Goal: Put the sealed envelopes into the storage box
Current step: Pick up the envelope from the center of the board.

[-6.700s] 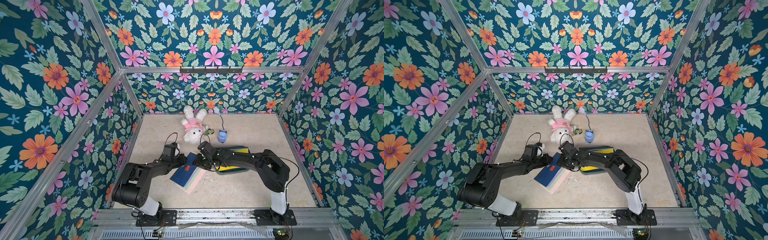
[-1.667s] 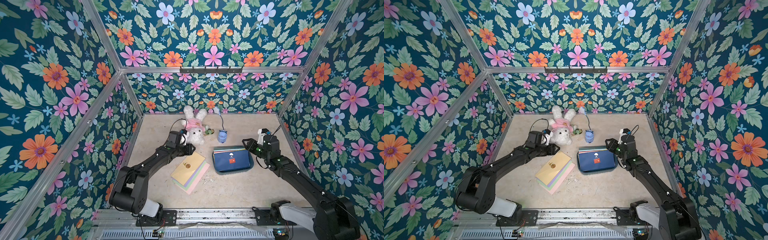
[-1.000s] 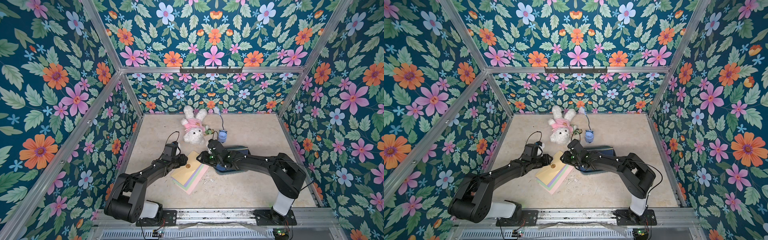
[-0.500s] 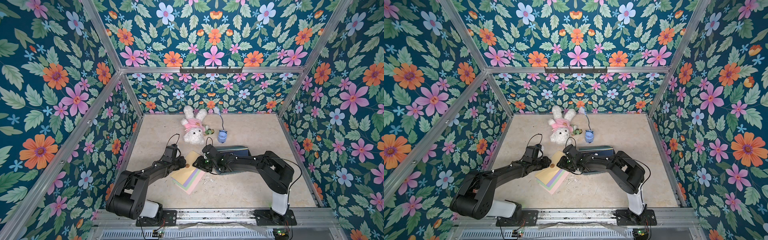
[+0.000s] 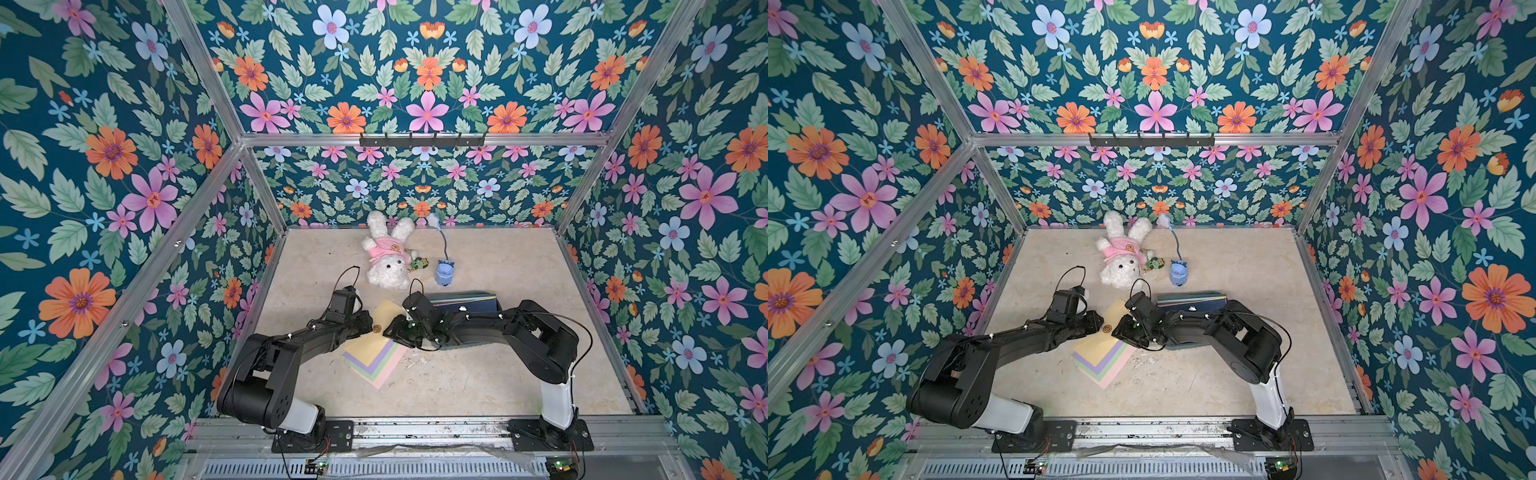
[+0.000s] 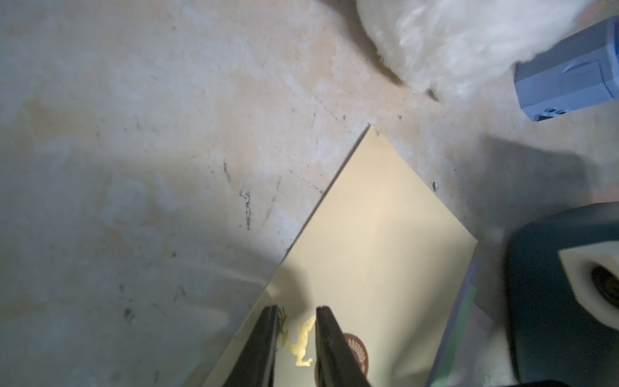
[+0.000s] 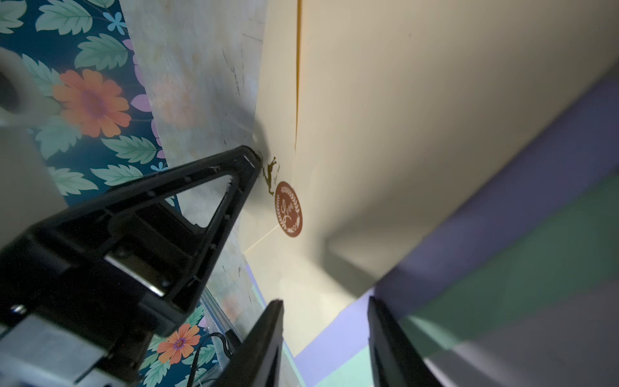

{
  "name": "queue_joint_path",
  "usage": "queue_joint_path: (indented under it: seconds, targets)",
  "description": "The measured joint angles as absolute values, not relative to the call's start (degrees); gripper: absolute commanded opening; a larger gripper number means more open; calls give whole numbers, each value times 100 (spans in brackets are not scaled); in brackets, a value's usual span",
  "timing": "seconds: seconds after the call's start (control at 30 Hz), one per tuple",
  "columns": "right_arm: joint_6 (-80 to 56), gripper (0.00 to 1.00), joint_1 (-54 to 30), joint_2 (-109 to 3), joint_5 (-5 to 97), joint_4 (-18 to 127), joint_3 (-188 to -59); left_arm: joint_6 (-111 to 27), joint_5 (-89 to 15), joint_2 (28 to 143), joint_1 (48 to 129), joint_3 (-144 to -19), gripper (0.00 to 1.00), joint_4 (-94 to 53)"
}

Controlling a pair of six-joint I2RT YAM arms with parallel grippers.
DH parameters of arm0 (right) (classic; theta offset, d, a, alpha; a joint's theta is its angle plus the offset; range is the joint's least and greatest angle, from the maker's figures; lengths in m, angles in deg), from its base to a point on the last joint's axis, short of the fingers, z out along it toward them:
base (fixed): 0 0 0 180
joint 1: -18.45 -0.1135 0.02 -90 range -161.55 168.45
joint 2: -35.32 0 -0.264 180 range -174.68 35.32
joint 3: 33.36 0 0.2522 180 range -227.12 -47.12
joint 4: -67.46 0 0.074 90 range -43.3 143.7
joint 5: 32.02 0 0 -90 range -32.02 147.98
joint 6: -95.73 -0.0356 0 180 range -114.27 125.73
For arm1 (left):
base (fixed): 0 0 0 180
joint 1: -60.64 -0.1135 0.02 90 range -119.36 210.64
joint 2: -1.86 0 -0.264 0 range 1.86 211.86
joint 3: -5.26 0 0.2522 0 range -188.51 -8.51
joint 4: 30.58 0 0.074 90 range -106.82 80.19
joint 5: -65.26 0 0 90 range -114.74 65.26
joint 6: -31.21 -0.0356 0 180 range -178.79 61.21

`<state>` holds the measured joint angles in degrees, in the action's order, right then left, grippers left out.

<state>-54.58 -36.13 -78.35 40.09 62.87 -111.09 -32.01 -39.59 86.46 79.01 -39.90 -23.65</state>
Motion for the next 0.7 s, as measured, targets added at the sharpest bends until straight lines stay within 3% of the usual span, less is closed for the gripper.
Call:
queue_joint_path:
  seconds: [0.7]
  targets:
    - [-6125,43,-3581,-7841,4184,7074,-10971,-3190,-4012,8785,7896,-4003,22,-2539]
